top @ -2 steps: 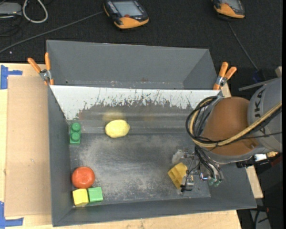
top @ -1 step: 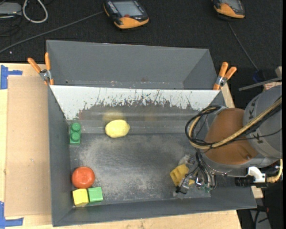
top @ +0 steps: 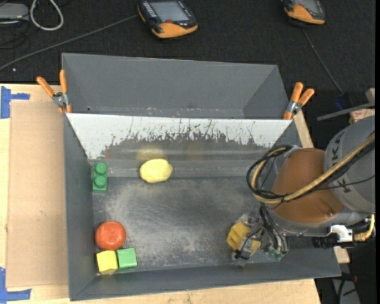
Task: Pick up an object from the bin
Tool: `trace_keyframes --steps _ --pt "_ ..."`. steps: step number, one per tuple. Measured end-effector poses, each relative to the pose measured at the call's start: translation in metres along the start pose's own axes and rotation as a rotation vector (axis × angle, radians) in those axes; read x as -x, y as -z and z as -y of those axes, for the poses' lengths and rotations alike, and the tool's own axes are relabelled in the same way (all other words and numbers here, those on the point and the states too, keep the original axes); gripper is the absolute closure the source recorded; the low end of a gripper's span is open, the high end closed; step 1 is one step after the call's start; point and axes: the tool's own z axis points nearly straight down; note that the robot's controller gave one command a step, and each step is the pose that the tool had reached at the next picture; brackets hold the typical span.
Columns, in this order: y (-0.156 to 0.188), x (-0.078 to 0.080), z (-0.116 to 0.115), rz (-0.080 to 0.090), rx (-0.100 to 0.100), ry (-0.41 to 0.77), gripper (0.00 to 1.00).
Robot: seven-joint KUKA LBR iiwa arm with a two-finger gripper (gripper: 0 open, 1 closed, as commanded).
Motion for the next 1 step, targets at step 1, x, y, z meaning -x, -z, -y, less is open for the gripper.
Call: trace_keyframes --steps 1 --pt "0.0003 0.0000 0.0000 0.000 0.000 0.001 1.00"
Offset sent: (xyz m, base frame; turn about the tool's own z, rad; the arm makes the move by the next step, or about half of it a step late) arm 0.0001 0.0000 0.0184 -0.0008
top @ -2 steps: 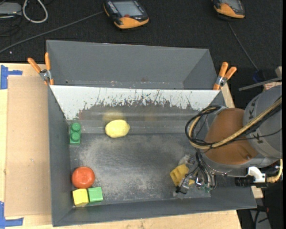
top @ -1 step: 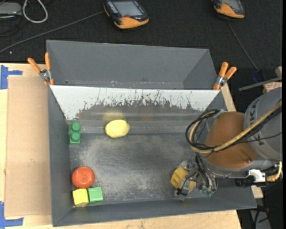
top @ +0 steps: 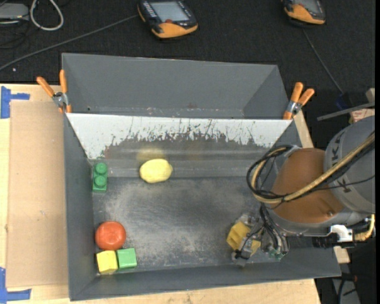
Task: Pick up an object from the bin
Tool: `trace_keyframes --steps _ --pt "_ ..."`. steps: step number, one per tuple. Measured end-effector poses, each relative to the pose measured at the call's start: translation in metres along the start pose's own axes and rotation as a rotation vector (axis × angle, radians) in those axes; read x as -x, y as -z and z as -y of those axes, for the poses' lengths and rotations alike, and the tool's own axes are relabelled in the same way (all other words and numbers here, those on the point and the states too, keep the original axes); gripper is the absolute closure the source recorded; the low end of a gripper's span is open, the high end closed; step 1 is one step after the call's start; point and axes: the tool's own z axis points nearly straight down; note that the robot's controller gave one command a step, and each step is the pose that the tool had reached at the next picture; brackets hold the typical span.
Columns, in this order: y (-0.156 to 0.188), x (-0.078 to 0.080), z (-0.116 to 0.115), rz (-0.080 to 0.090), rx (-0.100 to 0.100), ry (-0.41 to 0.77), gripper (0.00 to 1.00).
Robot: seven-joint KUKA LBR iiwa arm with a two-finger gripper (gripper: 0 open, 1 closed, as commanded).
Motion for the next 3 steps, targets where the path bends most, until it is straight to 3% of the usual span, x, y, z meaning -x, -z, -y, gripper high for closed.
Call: trace_keyframes --steps 1,2,3 --pt "0.008 -0.001 0.000 -0.003 0.000 0.000 1.00" --pt "0.083 -0.001 0.000 -0.004 0.000 0.003 1.00" --pt "0.065 -0.003 0.000 -0.010 -0.002 0.003 1.00"
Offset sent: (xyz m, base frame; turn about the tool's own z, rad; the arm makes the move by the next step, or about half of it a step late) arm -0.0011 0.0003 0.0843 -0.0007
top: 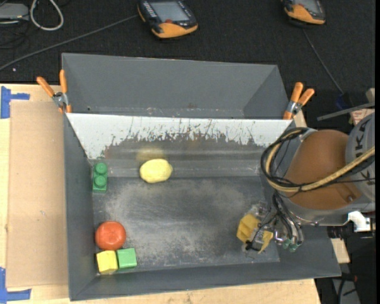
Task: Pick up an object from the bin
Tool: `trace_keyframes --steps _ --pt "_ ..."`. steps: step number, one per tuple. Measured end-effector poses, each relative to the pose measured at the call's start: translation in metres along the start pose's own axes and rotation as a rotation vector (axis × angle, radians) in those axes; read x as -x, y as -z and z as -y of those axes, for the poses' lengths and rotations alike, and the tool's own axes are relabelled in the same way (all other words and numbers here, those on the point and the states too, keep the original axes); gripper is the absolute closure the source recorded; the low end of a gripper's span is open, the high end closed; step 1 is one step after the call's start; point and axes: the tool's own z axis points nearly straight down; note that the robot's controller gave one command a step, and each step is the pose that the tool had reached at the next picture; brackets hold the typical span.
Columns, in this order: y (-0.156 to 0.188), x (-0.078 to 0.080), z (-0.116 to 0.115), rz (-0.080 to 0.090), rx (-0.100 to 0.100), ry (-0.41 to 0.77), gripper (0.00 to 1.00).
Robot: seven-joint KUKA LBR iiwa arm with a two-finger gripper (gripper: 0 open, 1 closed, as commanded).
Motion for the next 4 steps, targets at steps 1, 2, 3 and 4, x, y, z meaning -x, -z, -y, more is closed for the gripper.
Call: trace_keyframes --steps 1,2,3,4 --pt "-0.010 0.000 0.000 0.001 0.001 0.001 1.00" --pt "0.060 -0.001 0.000 -0.003 0.000 0.003 1.00" --pt "0.034 -0.001 -0.001 -0.004 0.000 0.001 1.00" --pt "0.031 -0.001 0.000 -0.003 0.000 0.003 1.00"
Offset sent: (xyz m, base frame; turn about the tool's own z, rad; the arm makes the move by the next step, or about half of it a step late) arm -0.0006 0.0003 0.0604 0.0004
